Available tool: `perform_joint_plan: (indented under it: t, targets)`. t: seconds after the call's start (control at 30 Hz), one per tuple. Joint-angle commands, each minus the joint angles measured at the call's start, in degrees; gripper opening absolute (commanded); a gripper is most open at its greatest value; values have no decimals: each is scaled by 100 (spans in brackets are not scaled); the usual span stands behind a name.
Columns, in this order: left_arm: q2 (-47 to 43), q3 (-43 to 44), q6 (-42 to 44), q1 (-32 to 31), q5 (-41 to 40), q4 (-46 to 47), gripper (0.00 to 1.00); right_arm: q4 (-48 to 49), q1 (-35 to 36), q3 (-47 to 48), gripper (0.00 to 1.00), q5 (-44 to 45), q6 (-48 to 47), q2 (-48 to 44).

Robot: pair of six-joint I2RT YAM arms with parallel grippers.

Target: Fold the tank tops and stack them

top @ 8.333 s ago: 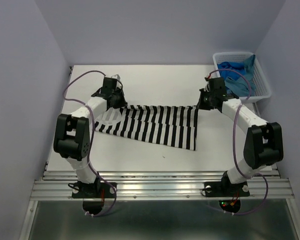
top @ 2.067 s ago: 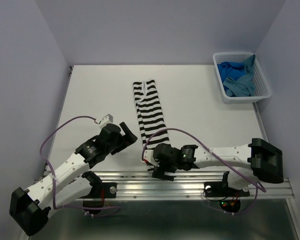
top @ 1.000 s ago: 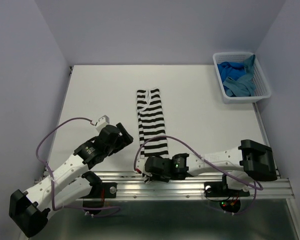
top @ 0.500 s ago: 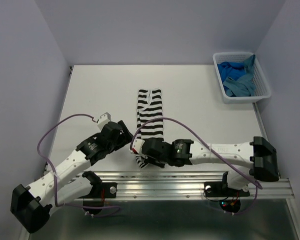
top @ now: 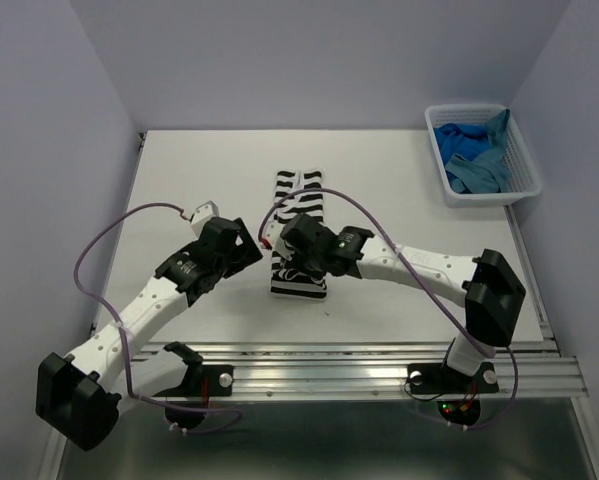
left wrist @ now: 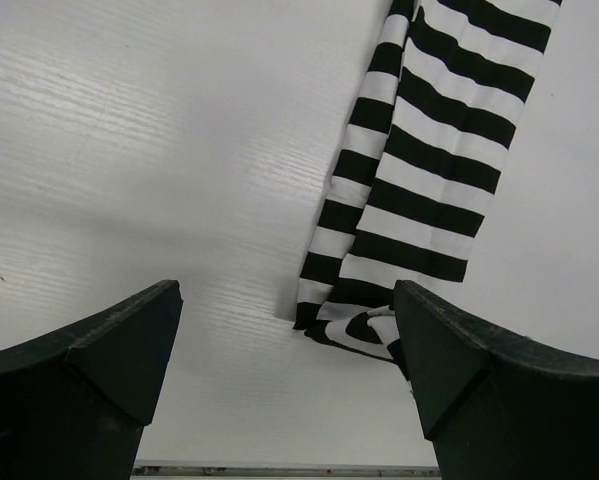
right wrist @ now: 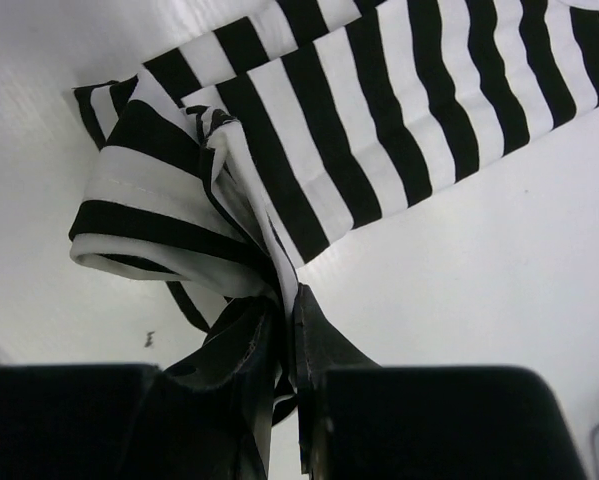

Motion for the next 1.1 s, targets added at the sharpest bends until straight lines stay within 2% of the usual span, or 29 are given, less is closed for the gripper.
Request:
perform_joint_plan:
  t: [0.0,0.43,0.6,0.7,0.87,0.93,0.97,1.0,1.07]
  targets:
    - [184,377,509,250,1,108,99,138,-342,570,11,-179,-607,203]
    - [658,491,1037,760,424,574,99,51,-949,1555,11,-504,-1477,985]
    - [817,535,1107,944,520,872,99,-554,-1002,2126,9,-626,-1609,1188]
    - [1071,675,1204,1154,896,1390,99,-871,-1002,1996,9,-1065,-1583,1056]
    - [2142,1281,1388,1384,1871,2575,99,-882,-1002,1224,10,-1917,-1522,661]
    - [2660,1869,1529,1454,2286,2778,99,-837,-1002,1082,10,-2015,-1478,503]
    - [3228,2141,1581,1472,2444,2806,99,-820,-924,1003,10,-2094,-1477,450]
    - [3817,2666,1721,1472,2785,2798,99,-759,-862,802,10,-2156,-1469,336]
    - [4330,3326,1792,1472,3495,2823,99,-671,-774,563,10,-2340,-1434,230]
